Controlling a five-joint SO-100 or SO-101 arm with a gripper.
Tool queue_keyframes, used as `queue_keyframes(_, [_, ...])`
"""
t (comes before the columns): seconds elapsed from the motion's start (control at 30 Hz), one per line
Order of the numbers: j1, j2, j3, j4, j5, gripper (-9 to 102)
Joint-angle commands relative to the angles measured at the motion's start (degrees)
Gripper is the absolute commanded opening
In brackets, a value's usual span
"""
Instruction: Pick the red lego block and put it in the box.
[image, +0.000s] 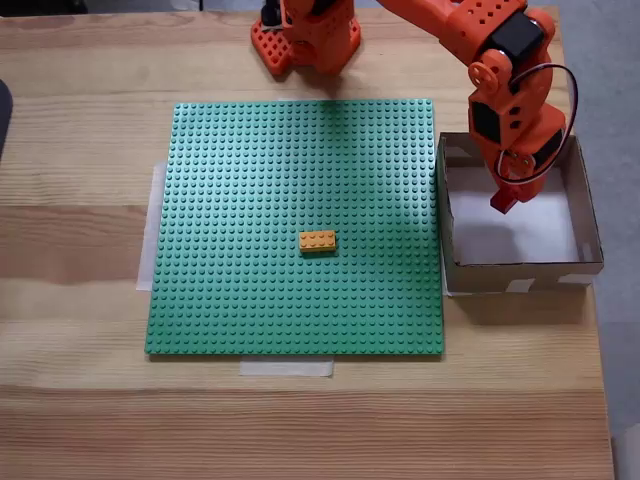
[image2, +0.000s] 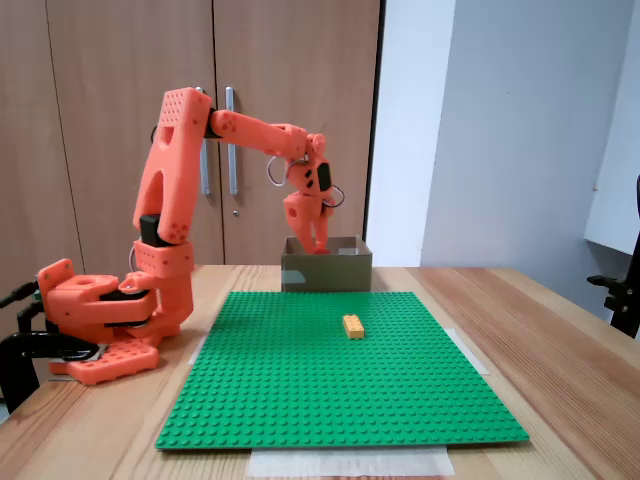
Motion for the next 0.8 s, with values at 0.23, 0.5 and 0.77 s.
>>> queue_keyframes(0.23, [1.41, 3.6, 0.44, -2.81, -3.96, 2])
queue_keyframes(0.5, [1.58, 3.6, 1.49, -2.64, -5.89, 33])
queue_keyframes(0.77, [2.99, 11.43, 8.7, -10.63, -3.78, 26])
